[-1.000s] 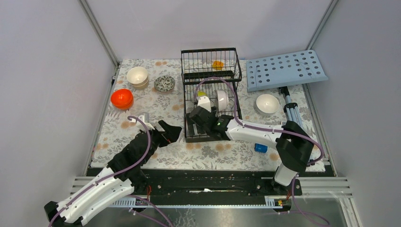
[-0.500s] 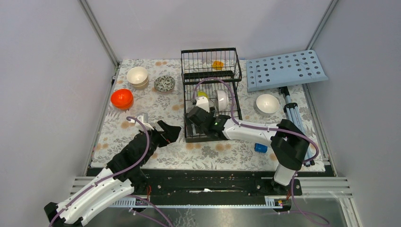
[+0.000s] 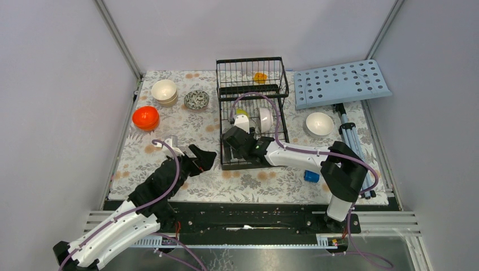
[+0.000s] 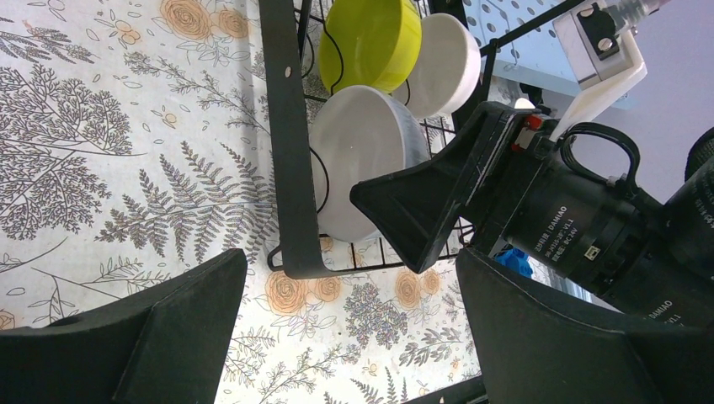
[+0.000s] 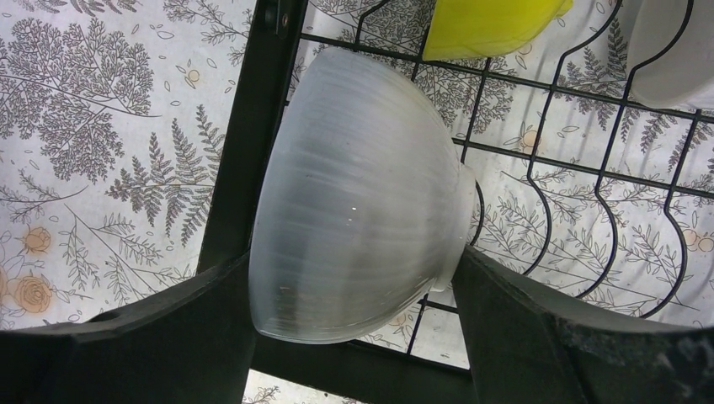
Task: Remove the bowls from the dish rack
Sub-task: Pick up the bowl from the dish rack.
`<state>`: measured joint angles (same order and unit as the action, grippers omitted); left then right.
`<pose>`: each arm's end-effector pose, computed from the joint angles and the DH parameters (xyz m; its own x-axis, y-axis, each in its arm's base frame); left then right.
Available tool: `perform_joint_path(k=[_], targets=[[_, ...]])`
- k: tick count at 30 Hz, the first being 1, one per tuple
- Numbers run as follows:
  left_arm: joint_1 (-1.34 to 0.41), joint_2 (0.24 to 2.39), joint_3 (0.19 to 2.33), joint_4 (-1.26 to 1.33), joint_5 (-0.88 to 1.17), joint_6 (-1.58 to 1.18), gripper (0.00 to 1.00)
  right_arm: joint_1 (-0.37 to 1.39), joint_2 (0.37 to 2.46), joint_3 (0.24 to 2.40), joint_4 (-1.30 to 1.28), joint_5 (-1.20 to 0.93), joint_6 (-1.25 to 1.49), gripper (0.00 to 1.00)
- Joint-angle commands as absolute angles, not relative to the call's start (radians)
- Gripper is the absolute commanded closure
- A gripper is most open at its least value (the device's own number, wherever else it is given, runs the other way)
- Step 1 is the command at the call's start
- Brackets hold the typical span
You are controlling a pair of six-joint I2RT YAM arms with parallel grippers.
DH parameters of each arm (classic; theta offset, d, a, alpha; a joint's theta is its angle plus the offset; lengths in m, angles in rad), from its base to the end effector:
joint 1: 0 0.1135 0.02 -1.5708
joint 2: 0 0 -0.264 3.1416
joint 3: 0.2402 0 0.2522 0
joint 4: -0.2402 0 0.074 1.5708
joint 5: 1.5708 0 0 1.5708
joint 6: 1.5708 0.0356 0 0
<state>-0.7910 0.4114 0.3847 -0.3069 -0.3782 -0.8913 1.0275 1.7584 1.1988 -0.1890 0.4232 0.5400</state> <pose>0.0977 -0.0801 0.2374 -0.4679 -0.5550 -0.6878 0.0820 0.7476 -0.6590 0.2124 0.3234 0.2212 -0.6231 -0.1249 -0.7721 -0.3551 0.9247 0.1369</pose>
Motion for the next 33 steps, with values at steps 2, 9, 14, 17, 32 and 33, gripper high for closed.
perform_joint_path(k=[2,9,14,17,32,33], targets=[[-0.788,0.408,0.385,-0.284,-0.382,-0.896,0.01,1.019,1.765,1.228,-0.157,0.421,0.550,0.19],[-0.788,0.410,0.376,-0.278,-0.378,-0.901,0.01,1.019,1.759,1.221,-0.149,0.410,0.550,0.32],[-0.788,0.412,0.377,-0.281,-0.379,-0.903,0.01,1.019,1.754,1.221,-0.149,0.406,0.554,0.42],[-0.788,0.418,0.377,-0.283,-0.379,-0.904,0.01,1.019,1.747,1.227,-0.157,0.406,0.561,0.47],[-0.788,0.421,0.374,-0.284,-0.381,-0.912,0.01,1.020,1.716,1.248,-0.180,0.396,0.578,1.00],[-0.788,0.420,0.374,-0.284,-0.381,-0.913,0.01,1.020,1.714,1.249,-0.182,0.397,0.578,1.00]])
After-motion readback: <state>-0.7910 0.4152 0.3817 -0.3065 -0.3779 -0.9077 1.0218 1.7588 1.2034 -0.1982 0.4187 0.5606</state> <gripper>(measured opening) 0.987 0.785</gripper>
